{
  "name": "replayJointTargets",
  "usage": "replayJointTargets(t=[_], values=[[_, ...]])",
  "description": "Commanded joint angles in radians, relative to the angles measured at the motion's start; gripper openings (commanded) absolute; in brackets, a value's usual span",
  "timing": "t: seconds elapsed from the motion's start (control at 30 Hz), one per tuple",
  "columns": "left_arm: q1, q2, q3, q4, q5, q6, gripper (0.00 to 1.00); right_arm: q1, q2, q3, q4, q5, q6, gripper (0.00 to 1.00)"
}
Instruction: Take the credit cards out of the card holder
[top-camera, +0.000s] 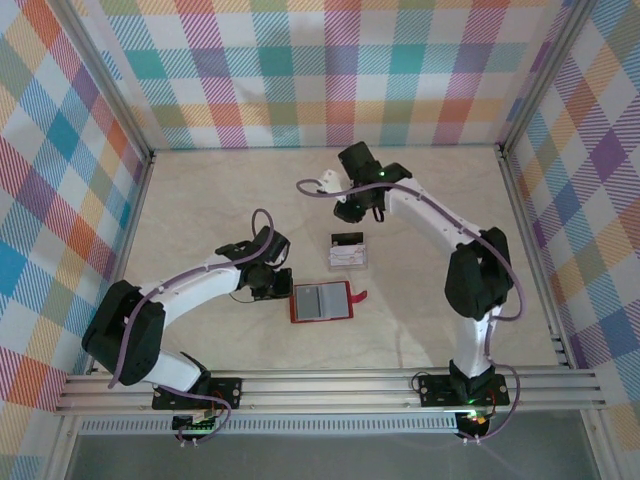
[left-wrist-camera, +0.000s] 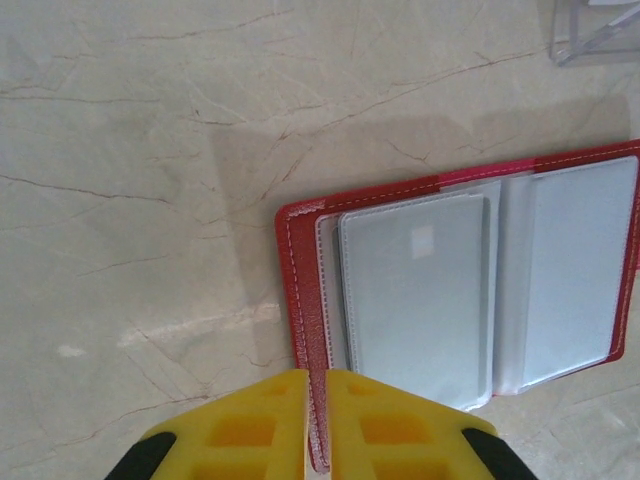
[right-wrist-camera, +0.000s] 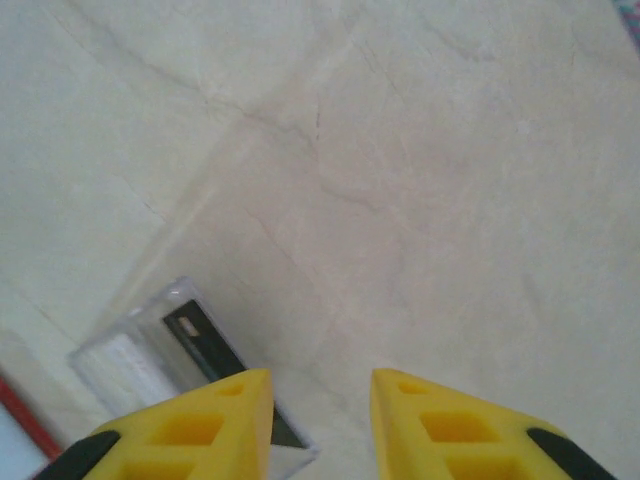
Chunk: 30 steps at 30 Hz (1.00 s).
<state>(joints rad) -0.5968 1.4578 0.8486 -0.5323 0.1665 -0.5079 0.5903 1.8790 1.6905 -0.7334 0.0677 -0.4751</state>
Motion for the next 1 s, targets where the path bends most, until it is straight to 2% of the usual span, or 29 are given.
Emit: replayJointTargets(t=[0.0, 0.17, 0.43, 0.73, 0.97], values=[[0.010, 0.013, -0.026, 0.030, 0.018, -0.005, 0.13, 0.009, -0.056, -0.072, 0.027, -0.109, 0.311, 0.28], [0.010, 0.019, -0.046, 0.051, 0.026, -0.007, 0.10, 0.019, -0.136, -0.223, 0.119, -0.247, 0.627, 0.21], [0.009, 0.028, -0.067, 0.075, 0.039, -0.011, 0.08, 0.065, -0.186, -0.384, 0.245, -0.423, 0.927, 0.16], [0.010, 0.026, -0.074, 0.090, 0.057, -0.011, 0.07, 0.119, -0.131, -0.428, 0.331, -0.587, 1.097, 0.15], [0.010, 0.025, -0.087, 0.107, 0.076, -0.013, 0.06, 0.159, -0.094, -0.438, 0.325, -0.534, 1.132, 0.14]])
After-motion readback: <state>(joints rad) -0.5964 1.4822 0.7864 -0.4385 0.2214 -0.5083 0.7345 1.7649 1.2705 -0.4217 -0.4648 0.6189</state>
